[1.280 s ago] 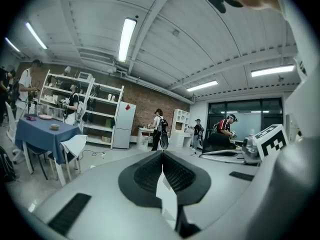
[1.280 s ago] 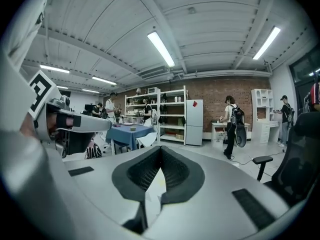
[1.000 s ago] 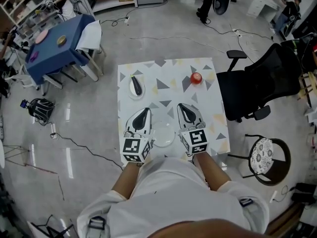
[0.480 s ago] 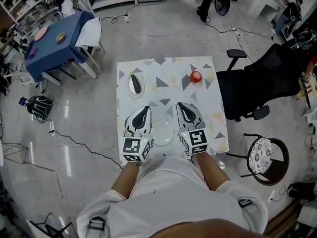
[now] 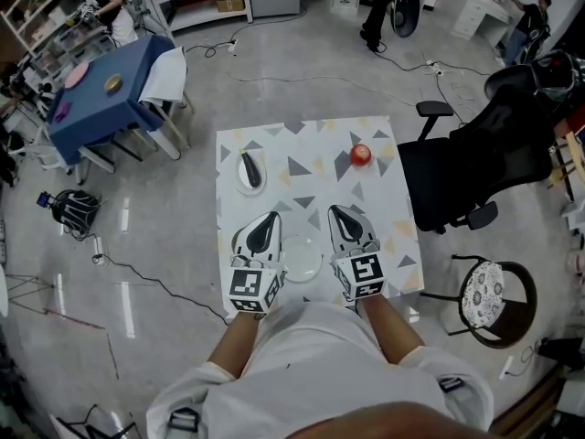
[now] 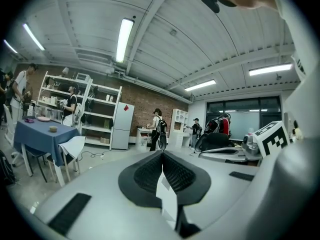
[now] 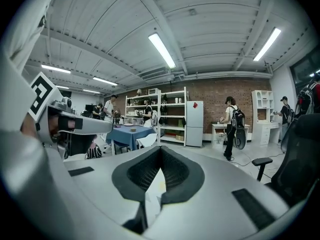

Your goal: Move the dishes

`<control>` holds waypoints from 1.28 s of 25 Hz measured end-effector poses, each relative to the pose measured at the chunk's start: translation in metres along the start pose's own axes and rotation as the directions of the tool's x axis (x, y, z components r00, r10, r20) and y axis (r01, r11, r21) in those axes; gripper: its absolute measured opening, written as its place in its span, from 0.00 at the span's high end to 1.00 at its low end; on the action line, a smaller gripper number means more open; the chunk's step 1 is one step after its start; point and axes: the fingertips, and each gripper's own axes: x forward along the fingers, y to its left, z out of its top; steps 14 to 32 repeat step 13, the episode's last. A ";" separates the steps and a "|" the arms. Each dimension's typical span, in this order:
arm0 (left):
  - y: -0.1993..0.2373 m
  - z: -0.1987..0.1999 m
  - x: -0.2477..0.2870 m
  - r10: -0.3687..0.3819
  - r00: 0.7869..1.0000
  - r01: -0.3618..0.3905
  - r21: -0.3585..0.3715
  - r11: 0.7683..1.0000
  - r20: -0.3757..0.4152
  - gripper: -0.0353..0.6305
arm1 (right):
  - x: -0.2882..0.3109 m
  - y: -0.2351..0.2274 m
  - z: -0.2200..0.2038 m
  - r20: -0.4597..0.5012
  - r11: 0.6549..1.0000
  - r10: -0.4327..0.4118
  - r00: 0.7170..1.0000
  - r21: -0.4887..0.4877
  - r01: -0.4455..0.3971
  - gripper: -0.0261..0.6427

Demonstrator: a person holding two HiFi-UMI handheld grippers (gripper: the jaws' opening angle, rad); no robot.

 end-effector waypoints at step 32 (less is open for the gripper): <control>0.000 0.004 -0.001 -0.004 1.000 0.004 0.014 1.000 0.004 0.92 | -0.002 0.004 0.002 0.001 1.000 0.002 1.000 -0.004 -0.002 0.97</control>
